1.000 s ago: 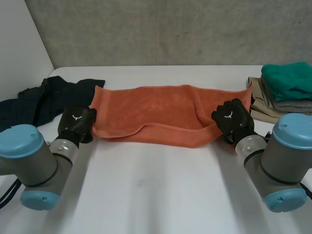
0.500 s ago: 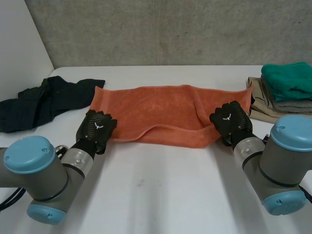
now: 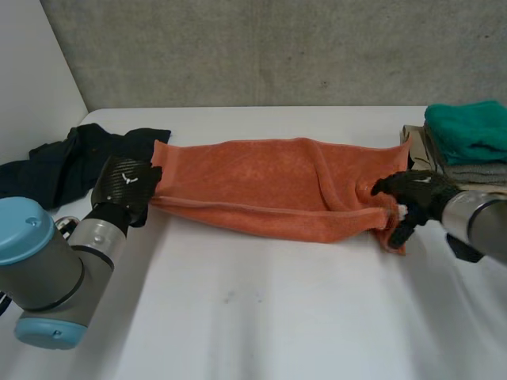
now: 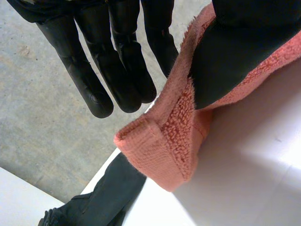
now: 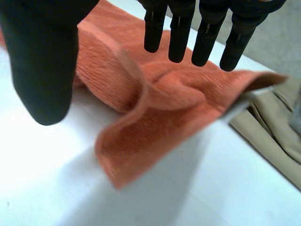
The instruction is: Fold the laundry.
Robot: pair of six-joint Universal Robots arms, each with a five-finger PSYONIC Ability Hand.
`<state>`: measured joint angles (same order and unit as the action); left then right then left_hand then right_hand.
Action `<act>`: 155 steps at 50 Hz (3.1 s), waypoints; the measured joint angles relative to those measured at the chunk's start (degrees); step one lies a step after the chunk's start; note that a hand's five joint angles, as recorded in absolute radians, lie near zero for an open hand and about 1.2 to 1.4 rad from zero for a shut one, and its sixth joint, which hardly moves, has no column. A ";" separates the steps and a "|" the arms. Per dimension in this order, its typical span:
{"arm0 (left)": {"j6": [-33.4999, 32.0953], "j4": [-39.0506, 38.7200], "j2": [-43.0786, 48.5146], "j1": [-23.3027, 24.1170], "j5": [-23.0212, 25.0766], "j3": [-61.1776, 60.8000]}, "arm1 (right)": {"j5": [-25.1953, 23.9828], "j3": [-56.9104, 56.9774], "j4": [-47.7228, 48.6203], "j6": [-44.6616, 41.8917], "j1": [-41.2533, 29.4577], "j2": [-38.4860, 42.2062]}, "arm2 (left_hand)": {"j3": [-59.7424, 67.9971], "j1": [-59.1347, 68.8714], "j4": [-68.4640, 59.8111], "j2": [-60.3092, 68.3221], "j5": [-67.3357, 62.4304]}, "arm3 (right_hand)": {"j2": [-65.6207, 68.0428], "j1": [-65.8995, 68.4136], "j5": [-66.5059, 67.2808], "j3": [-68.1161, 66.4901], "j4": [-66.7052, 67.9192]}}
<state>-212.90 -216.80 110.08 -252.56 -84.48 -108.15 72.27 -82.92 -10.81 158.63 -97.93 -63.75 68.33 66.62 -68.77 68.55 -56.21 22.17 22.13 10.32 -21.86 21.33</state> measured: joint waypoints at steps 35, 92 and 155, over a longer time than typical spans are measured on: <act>9.69 5.50 -9.00 -0.53 0.21 3.23 | 1.99 1.93 10.84 25.70 -1.25 11.58 | 0.00 0.00 -0.01 0.00 0.00 | 44.33 40.89 45.77 -45.32 46.65; 10.47 -6.51 8.45 -3.57 -4.62 46.48 | 15.57 23.15 51.68 -21.83 -8.80 2.03 | 0.13 0.00 -0.03 0.20 -0.68 | 45.41 40.89 48.29 -46.40 47.45; 10.25 16.80 -14.55 -9.38 -1.62 4.09 | 7.50 -2.48 11.25 -3.06 -0.10 0.59 | 0.14 0.00 -0.03 0.21 -0.68 | 45.63 42.88 46.37 -46.26 47.27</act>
<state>-202.65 -200.01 95.53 -261.95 -86.10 -104.06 79.77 -85.40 0.44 155.57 -98.02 -63.15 68.47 66.62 -68.79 68.75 -56.89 67.80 65.01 56.69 -68.12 68.61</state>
